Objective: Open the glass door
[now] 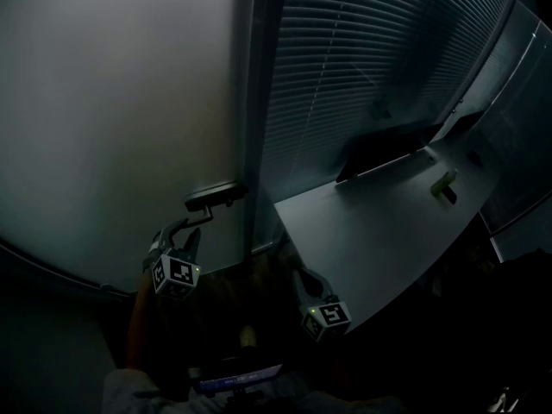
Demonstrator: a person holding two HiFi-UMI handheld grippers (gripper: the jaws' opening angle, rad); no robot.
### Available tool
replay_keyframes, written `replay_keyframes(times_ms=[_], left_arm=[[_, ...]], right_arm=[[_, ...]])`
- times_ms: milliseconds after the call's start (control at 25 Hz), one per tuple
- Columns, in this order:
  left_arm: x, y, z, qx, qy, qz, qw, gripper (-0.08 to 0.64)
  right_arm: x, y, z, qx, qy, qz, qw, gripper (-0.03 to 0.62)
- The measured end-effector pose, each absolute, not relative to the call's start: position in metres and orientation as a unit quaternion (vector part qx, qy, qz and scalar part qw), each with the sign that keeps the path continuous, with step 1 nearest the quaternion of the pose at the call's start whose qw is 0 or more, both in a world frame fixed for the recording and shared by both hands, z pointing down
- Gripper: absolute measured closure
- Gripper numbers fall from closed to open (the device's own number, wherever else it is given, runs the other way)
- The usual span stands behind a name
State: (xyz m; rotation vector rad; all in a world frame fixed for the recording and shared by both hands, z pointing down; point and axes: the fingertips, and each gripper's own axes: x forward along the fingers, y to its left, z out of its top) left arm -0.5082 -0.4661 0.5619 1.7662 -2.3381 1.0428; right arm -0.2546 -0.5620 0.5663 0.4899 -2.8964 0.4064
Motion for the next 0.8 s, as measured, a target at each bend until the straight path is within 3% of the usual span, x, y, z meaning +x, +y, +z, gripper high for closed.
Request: replay_keyframes(times_ms=[360, 800], left_arm=[[-0.518, -0.482, 0.586, 0.586, -0.696, 0.414, 0.018, 0.376], [-0.53, -0.492, 0.608, 0.594, -0.651, 0.472, 0.019, 0.391]], right_arm=[[-0.245, -0.571, 0.579, 0.181, -0.968, 0.143, 0.093, 0.591], [-0.246, -0.577, 0.582, 0.19, -0.966, 0.146, 0.099, 0.591]])
